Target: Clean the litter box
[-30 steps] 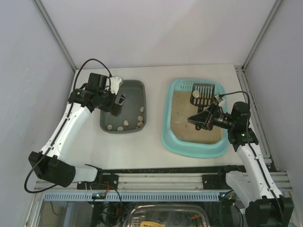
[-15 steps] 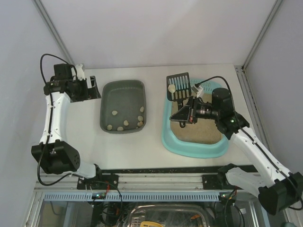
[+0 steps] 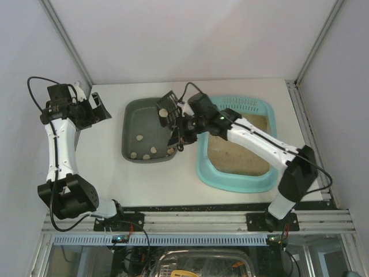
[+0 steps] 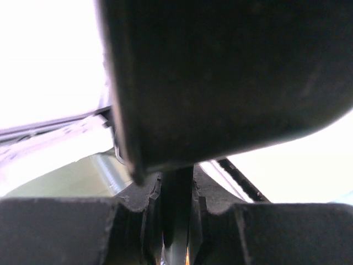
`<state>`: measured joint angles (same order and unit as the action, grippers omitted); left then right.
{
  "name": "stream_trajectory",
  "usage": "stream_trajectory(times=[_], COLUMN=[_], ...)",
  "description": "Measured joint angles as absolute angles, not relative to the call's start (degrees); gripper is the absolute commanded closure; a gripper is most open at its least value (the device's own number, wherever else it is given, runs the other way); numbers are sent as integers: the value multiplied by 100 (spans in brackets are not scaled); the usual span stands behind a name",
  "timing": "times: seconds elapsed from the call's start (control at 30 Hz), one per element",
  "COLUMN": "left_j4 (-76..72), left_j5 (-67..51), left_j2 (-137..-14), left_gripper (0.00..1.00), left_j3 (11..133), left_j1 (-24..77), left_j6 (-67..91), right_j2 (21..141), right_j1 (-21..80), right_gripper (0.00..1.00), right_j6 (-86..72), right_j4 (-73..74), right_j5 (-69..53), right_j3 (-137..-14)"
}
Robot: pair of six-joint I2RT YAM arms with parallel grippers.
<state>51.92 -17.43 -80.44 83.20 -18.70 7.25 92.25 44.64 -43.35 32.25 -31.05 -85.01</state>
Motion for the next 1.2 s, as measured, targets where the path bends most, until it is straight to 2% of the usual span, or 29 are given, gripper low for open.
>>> stream_trajectory(times=[0.33, 0.53, 0.8, 1.07, 1.2], left_j4=[5336, 5290, 5310, 5262, 5159], left_j5=[-1514, -1520, -1494, -1481, -1540], left_j2=[-8228, -8138, -7996, -7830, -7787], left_gripper=[0, 0, 0, 0, 0], left_j3=[9061, 8722, 8031, 7743, 7658], left_j1=[-2202, -2200, -2200, -2200, -2198], left_j6=[803, 786, 735, 738, 738], right_j2=[11227, 11983, 13662, 13804, 12770], right_j1=[5780, 6047, 6145, 6233, 6160], right_gripper=[100, 100, 100, 100, 100], right_j6=[-3586, -3483, -2985, -2716, -2834], right_j4=[5317, 5983, 6932, 7083, 6571], right_j5=[156, 1750, 3527, 3900, 3542], right_j3=[-10486, -10881, -13080, -13015, -11896])
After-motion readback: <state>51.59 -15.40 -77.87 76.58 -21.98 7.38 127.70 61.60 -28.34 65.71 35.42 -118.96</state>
